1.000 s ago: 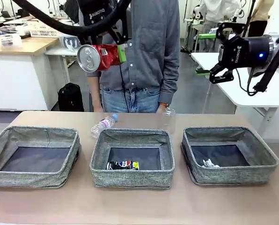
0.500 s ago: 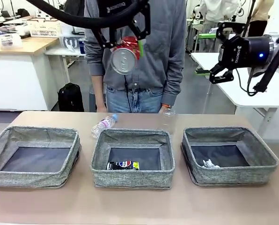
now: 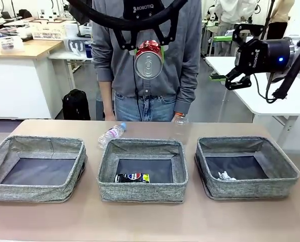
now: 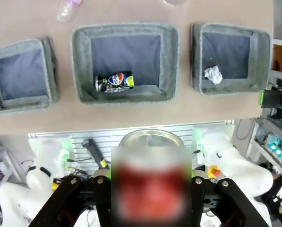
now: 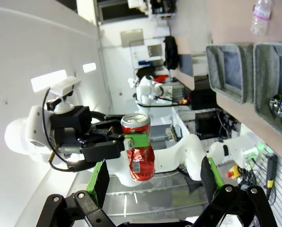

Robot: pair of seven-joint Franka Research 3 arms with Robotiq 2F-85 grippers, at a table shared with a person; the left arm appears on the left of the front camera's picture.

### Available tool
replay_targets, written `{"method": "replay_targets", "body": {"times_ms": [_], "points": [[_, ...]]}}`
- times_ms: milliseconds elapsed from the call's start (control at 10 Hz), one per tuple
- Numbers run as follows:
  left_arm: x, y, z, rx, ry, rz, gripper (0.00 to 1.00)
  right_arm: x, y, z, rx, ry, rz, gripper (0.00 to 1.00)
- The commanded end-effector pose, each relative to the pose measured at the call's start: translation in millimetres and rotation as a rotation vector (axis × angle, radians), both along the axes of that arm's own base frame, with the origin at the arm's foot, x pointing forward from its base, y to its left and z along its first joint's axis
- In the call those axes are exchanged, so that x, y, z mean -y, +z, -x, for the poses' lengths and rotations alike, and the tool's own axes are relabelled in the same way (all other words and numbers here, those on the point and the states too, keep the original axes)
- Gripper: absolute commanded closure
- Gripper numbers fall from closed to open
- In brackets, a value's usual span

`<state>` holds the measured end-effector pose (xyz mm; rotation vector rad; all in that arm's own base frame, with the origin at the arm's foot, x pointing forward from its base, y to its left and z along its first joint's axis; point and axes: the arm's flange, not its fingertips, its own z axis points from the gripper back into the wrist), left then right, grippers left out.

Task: Sort the waste into the appropriate baskets.
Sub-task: Pick up the waste item pointed out by the person.

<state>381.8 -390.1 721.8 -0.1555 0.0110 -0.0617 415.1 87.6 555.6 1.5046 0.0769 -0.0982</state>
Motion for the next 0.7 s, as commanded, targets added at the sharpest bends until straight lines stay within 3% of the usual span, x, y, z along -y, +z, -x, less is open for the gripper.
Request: {"method": "replay_targets", "body": {"times_ms": [0, 200, 300, 600], "points": [[7, 15, -8, -0.028, -0.006, -0.033, 0.52, 0, 2, 0, 0.004, -0.001, -0.009, 0.00], [3, 15, -12, -0.057, -0.011, -0.031, 0.52, 0, 2, 0, 0.004, -0.001, -0.009, 0.00], [2, 3, -5, -0.033, -0.018, -0.020, 0.52, 0, 2, 0, 0.004, -0.001, -0.009, 0.00], [2, 3, -5, -0.033, -0.018, -0.020, 0.52, 0, 2, 0, 0.004, -0.001, -0.009, 0.00]]}}
